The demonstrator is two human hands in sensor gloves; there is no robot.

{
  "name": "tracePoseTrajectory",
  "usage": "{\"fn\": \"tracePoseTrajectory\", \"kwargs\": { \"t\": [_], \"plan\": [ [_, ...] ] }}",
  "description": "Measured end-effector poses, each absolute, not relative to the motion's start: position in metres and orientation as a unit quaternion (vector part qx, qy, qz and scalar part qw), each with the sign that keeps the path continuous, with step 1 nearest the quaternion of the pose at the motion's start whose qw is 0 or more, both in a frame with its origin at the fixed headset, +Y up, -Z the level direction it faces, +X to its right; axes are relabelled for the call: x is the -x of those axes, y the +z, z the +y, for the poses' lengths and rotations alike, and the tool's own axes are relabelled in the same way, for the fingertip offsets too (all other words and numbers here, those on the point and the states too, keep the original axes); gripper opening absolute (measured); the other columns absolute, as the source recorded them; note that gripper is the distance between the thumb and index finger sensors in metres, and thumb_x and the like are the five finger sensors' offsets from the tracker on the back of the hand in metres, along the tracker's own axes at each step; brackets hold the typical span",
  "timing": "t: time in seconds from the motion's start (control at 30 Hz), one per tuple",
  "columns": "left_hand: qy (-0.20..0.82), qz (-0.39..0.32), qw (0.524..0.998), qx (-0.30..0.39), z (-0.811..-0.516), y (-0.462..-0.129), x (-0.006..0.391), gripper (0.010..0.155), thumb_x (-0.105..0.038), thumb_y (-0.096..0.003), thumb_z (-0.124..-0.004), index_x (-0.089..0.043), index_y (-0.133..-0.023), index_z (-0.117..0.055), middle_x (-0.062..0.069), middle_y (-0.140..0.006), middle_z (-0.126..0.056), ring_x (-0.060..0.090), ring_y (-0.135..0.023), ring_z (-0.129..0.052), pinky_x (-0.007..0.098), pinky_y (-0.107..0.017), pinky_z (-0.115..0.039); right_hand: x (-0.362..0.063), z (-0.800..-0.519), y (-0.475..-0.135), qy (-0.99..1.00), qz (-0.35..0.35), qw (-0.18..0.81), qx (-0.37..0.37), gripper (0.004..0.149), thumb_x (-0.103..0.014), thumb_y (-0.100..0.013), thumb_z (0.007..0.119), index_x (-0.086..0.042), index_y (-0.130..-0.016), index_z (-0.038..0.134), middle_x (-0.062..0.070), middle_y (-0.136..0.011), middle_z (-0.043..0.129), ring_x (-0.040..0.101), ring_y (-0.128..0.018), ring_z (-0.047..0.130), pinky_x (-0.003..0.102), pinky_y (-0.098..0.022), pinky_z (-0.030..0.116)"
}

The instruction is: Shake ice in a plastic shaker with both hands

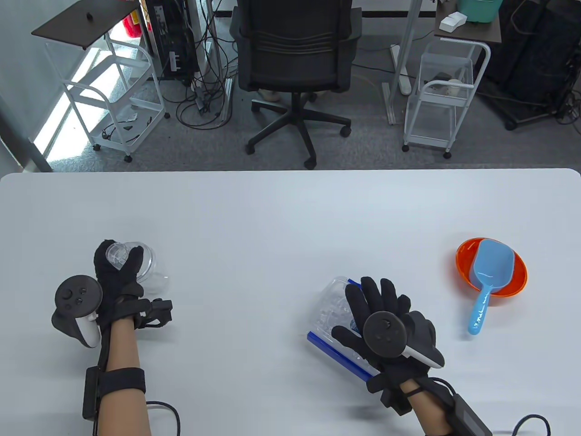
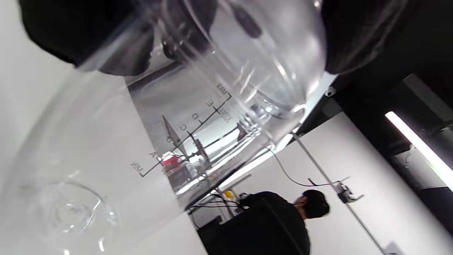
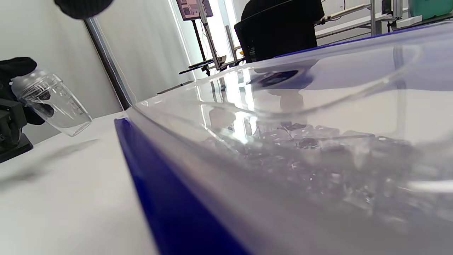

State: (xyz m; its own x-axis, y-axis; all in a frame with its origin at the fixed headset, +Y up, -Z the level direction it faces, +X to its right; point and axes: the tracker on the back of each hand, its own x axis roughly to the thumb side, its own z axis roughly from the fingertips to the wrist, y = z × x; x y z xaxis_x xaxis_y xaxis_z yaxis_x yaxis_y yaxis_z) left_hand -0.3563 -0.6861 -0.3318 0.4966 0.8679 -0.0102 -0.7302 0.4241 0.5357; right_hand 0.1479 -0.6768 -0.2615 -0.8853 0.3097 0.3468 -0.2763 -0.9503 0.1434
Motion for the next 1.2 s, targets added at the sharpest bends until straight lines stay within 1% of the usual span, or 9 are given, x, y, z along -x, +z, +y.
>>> {"fn": "tracePoseTrajectory", "kwargs": {
  "t": [0.1, 0.2, 0.3, 0.43, 0.6, 0.73, 0.87, 1.1, 1.2],
  "plan": [
    [0.523, 0.07, 0.815, -0.238, -0.665, -0.33, 0.329, 0.072, -0.055, -0.0583, -0.075, -0.021, -0.108, -0.036, 0.033, -0.116, -0.048, 0.069, -0.094, -0.066, 0.071, -0.061, -0.066, -0.146, -0.673, -0.258, 0.96, 0.054, 0.17, -0.216, 0.09, -0.06, -0.058, 0.054, -0.011, -0.109, -0.002, 0.031, -0.115, 0.004, 0.064, -0.095, 0.005, 0.079, -0.057, 0.016],
    [0.559, 0.001, 0.795, -0.236, -0.645, -0.329, 0.296, 0.072, -0.056, -0.0589, -0.075, -0.023, -0.109, -0.034, 0.032, -0.117, -0.046, 0.068, -0.096, -0.065, 0.07, -0.063, -0.066, -0.143, -0.671, -0.254, 0.947, 0.051, 0.211, -0.238, 0.093, -0.061, -0.057, 0.055, -0.012, -0.107, -0.006, 0.03, -0.115, 0.002, 0.063, -0.095, 0.003, 0.079, -0.057, 0.015],
    [0.59, -0.061, 0.773, -0.225, -0.632, -0.326, 0.26, 0.072, -0.057, -0.0592, -0.074, -0.024, -0.109, -0.033, 0.031, -0.119, -0.045, 0.067, -0.098, -0.064, 0.069, -0.064, -0.066, -0.143, -0.669, -0.252, 0.95, 0.033, 0.203, -0.236, 0.094, -0.061, -0.057, 0.056, -0.012, -0.106, -0.007, 0.03, -0.115, 0.003, 0.063, -0.095, 0.003, 0.079, -0.057, 0.015],
    [0.607, -0.124, 0.759, -0.199, -0.627, -0.32, 0.22, 0.072, -0.057, -0.059, -0.074, -0.025, -0.109, -0.034, 0.031, -0.118, -0.046, 0.066, -0.097, -0.066, 0.068, -0.064, -0.067, -0.144, -0.667, -0.25, 0.95, 0.017, 0.206, -0.233, 0.095, -0.061, -0.056, 0.057, -0.012, -0.106, -0.007, 0.03, -0.115, 0.003, 0.063, -0.095, 0.005, 0.079, -0.057, 0.016],
    [0.626, -0.211, 0.743, -0.109, -0.631, -0.312, 0.168, 0.072, -0.056, -0.059, -0.076, -0.026, -0.109, -0.034, 0.03, -0.119, -0.045, 0.066, -0.099, -0.063, 0.069, -0.065, -0.065, -0.143, -0.663, -0.247, 0.946, -0.013, 0.222, -0.234, 0.098, -0.061, -0.055, 0.061, -0.012, -0.107, -0.006, 0.03, -0.115, 0.007, 0.064, -0.096, 0.012, 0.078, -0.06, 0.023],
    [0.595, -0.253, 0.76, -0.068, -0.638, -0.302, 0.131, 0.072, -0.056, -0.0586, -0.076, -0.026, -0.109, -0.035, 0.031, -0.119, -0.047, 0.066, -0.098, -0.065, 0.069, -0.064, -0.066, -0.142, -0.66, -0.244, 0.932, -0.023, 0.265, -0.247, 0.102, -0.061, -0.053, 0.065, -0.011, -0.106, -0.006, 0.031, -0.115, 0.008, 0.066, -0.096, 0.022, 0.074, -0.064, 0.036],
    [0.601, -0.29, 0.744, -0.034, -0.641, -0.294, 0.107, 0.072, -0.056, -0.0579, -0.076, -0.026, -0.109, -0.035, 0.03, -0.119, -0.047, 0.066, -0.098, -0.065, 0.069, -0.065, -0.066, -0.141, -0.657, -0.241, 0.923, -0.047, 0.294, -0.245, 0.107, -0.06, -0.051, 0.068, -0.008, -0.104, -0.009, 0.031, -0.114, 0.012, 0.067, -0.096, 0.035, 0.072, -0.064, 0.046],
    [0.602, -0.323, 0.73, -0.003, -0.645, -0.281, 0.086, 0.072, -0.056, -0.0578, -0.076, -0.027, -0.109, -0.034, 0.029, -0.119, -0.047, 0.065, -0.099, -0.065, 0.068, -0.065, -0.067, -0.135, -0.656, -0.235, 0.928, -0.087, 0.265, -0.245, 0.11, -0.06, -0.047, 0.073, -0.002, -0.106, -0.001, 0.028, -0.116, 0.02, 0.064, -0.098, 0.042, 0.075, -0.064, 0.047],
    [0.616, -0.316, 0.721, 0.004, -0.645, -0.279, 0.082, 0.072, -0.056, -0.0576, -0.076, -0.028, -0.109, -0.034, 0.03, -0.119, -0.046, 0.066, -0.099, -0.064, 0.068, -0.065, -0.066, -0.135, -0.653, -0.231, 0.93, -0.119, 0.254, -0.239, 0.111, -0.061, -0.045, 0.073, -0.001, -0.107, 0.003, 0.028, -0.116, 0.022, 0.062, -0.1, 0.043, 0.074, -0.065, 0.048]
  ]
}}
